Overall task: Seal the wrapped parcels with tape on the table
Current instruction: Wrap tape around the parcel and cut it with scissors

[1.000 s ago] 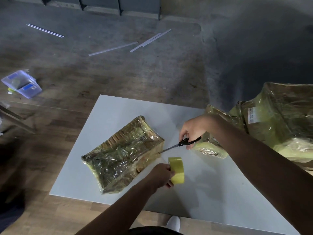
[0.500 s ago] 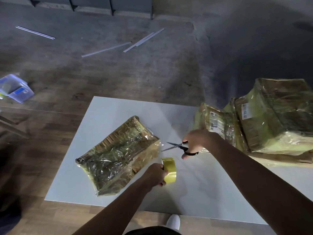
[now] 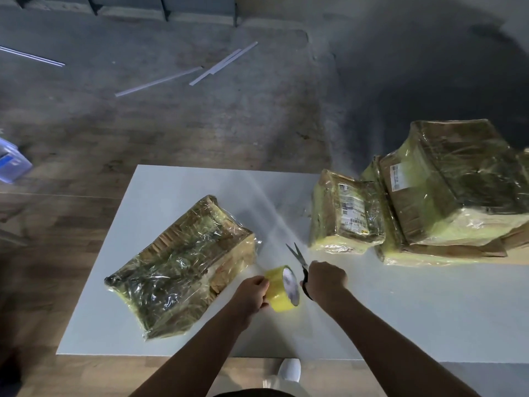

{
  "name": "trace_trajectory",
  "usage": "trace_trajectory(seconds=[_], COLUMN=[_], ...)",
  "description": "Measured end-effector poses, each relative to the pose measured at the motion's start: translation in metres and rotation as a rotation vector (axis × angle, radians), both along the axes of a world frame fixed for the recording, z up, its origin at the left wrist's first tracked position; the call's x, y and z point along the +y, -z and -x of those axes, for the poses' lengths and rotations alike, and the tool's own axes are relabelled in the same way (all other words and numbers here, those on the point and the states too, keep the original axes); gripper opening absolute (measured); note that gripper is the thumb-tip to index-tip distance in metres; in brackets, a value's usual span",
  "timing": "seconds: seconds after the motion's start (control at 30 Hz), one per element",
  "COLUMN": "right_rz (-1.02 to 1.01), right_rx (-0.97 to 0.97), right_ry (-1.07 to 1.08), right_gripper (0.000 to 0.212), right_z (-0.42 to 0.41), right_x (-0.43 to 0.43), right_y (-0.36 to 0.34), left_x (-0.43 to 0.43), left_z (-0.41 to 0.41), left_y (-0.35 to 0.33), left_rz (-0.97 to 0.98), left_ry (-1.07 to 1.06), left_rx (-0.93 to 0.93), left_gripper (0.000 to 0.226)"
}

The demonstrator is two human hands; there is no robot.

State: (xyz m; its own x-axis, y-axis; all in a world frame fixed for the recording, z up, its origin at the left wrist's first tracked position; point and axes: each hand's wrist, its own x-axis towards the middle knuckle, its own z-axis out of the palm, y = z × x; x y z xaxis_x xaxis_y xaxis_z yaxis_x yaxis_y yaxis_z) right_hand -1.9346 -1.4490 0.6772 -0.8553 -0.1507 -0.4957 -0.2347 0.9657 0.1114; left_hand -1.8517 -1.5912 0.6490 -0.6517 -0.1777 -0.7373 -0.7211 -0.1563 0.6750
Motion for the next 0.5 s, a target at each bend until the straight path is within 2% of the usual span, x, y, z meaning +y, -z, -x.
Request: trace_trajectory(seconds=[0.1,0.27,0.43,0.5], right_rz=[-0.003,0.011,-0.053,-0.076], right_rx=[-0.014,-0.111,-0.061,-0.065], right_ry=[0.042,0.059,-0.035,-0.072], right_gripper=[0.026,0.040,0.031,0.031], right_z=[-0.009,-0.016,-0.016,-0.019], right_x=[0.013,0.014,0.005,0.002], right_y=[0.013,0.017,0.013,0.011], left_x=[0.004,0.000,0.007,0.009], left_z=[-0.001,0.004,-0.001,-0.004], left_y=[0.003,0.002,0.000,0.001], left_rz=[0.011,0.149,0.403,0.457], left_ry=[0.005,0.008,0.271,0.307], left_rx=[-0.036,-0.062,-0.111,-0.095], left_gripper=[0.022,0.019,0.021,0.019])
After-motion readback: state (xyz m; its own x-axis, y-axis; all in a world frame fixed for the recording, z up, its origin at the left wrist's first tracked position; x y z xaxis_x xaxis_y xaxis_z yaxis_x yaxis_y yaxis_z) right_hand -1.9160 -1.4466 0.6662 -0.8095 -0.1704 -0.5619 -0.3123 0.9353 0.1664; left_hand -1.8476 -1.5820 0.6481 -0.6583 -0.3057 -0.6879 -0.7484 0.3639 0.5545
